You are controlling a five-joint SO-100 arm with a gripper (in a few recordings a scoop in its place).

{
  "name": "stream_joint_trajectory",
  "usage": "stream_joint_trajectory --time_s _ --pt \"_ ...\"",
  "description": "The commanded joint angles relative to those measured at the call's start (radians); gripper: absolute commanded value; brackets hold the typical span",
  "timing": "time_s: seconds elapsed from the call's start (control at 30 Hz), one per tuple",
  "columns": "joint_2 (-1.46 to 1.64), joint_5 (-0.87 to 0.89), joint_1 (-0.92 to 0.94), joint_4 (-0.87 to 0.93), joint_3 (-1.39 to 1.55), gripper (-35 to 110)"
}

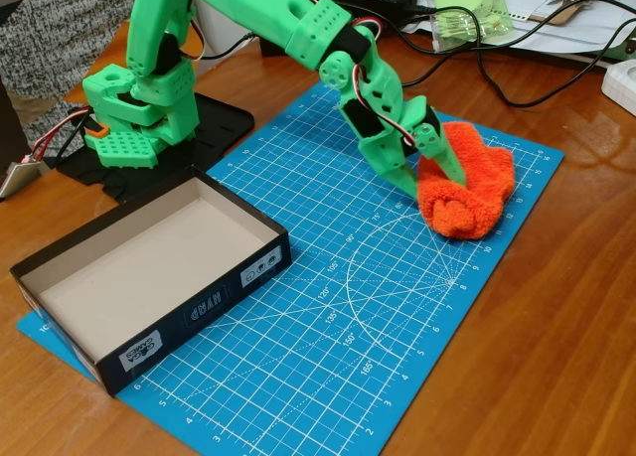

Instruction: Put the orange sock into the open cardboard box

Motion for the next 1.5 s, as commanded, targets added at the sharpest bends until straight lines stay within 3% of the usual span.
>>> stream_joint_trajectory --time_s 0.0,0.33,0.57,0.7,0.87,1.13,1.3,1.47 --pt "0.095 0.023 0.037 0.067 -0.025 0" --pt "0.799 0.067 0.399 0.405 -0.046 0" --pt "1.230 -0.166 0.560 0.514 0.474 0" --pt "1.361 -0.295 0.623 0.462 0.762 0" --pt "1.440 -0.393 0.790 0.173 1.000 0" --pt "1.378 -0.471 0.974 -0.046 1.060 0" --pt "1.304 -0.526 1.095 -0.061 1.043 0" --pt "1.213 -0.588 1.103 -0.025 1.042 0"
